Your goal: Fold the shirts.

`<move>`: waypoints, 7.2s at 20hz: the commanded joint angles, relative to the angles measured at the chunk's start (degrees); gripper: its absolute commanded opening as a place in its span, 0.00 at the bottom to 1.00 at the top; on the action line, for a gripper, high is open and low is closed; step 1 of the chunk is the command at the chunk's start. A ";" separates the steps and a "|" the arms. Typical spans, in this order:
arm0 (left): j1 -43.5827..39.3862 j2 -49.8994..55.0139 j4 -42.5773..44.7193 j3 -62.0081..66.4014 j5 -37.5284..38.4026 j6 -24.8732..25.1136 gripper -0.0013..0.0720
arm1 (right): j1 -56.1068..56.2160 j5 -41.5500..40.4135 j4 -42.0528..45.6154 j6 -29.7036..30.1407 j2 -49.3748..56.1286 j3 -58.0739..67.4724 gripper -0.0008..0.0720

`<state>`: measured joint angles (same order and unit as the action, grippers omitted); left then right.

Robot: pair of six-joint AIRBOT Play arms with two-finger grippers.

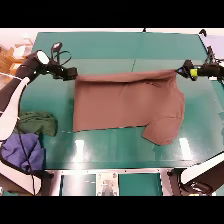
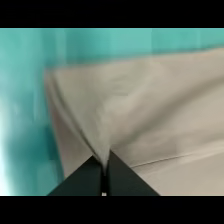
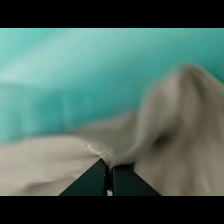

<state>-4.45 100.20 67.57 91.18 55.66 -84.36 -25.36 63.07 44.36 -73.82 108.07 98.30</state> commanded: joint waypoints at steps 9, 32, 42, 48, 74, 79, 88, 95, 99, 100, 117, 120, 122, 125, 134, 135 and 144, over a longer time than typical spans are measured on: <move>-0.15 0.35 -1.03 -7.85 12.04 -5.42 0.05 | -4.87 12.76 15.30 0.37 -2.14 -6.86 0.04; 3.56 -44.57 -8.72 -58.10 6.25 -12.74 0.75 | -26.51 2.62 15.34 -5.03 -40.85 -52.19 0.52; -7.76 -49.07 -40.57 -79.52 -32.35 -5.79 0.75 | -24.37 -2.62 7.93 -3.52 -43.01 -61.18 0.52; -11.89 -37.42 -48.02 -72.04 -35.45 1.38 0.06 | -24.48 -0.98 7.98 -3.54 -43.01 -61.18 0.53; 4.57 -41.79 -9.60 -60.39 -5.20 -4.48 0.05 | -9.07 8.35 12.98 -11.76 -50.90 -68.61 0.04; 4.55 -47.41 5.62 -54.47 10.86 -9.33 0.05 | -9.03 14.38 17.38 -16.20 -60.46 -63.49 0.04; 4.50 -38.93 1.01 -35.82 8.24 -8.20 0.05 | -5.81 8.85 6.73 -14.01 -52.68 -49.99 0.04; 4.50 -19.08 -5.46 -14.88 4.33 -6.60 0.05 | 1.01 3.26 5.73 -15.78 -32.15 -34.67 0.04; 4.50 -6.71 -15.26 -11.41 -1.49 -0.63 0.05 | 2.86 -5.01 5.31 -15.76 -21.24 -33.31 0.04; 4.50 -4.17 -17.25 -11.41 -2.78 0.39 0.05 | 2.89 -6.80 4.39 -15.72 -19.02 -33.31 0.05; 16.15 -10.75 -9.38 -0.66 28.96 -5.07 0.91 | -10.40 16.55 3.50 13.77 -2.73 -20.22 0.96; 15.74 -11.45 -10.38 -0.66 28.79 -5.46 0.91 | -7.69 16.46 -0.63 15.61 1.16 -19.34 0.96; 13.53 -11.43 -10.34 -0.66 28.06 -5.40 0.91 | -5.05 16.44 -0.66 15.61 2.36 -17.97 0.96; 7.65 -11.39 -10.32 -0.66 23.26 -5.38 0.91 | -1.57 17.59 0.04 15.58 2.49 -16.00 0.93; -12.72 -5.88 -10.27 -0.63 3.69 -2.64 0.05 | -0.68 27.04 0.96 12.07 1.20 -6.56 0.04; -15.98 -3.13 -10.80 -0.63 1.27 -2.60 0.05 | -0.66 28.81 0.28 11.39 0.13 -4.33 0.04; -32.04 20.37 -22.75 14.29 -13.62 -0.83 0.05 | 6.60 40.52 -5.57 2.71 -14.01 7.78 0.04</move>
<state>-32.97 114.30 48.29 99.70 45.43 -85.45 -21.61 100.29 41.21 -68.10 98.24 103.66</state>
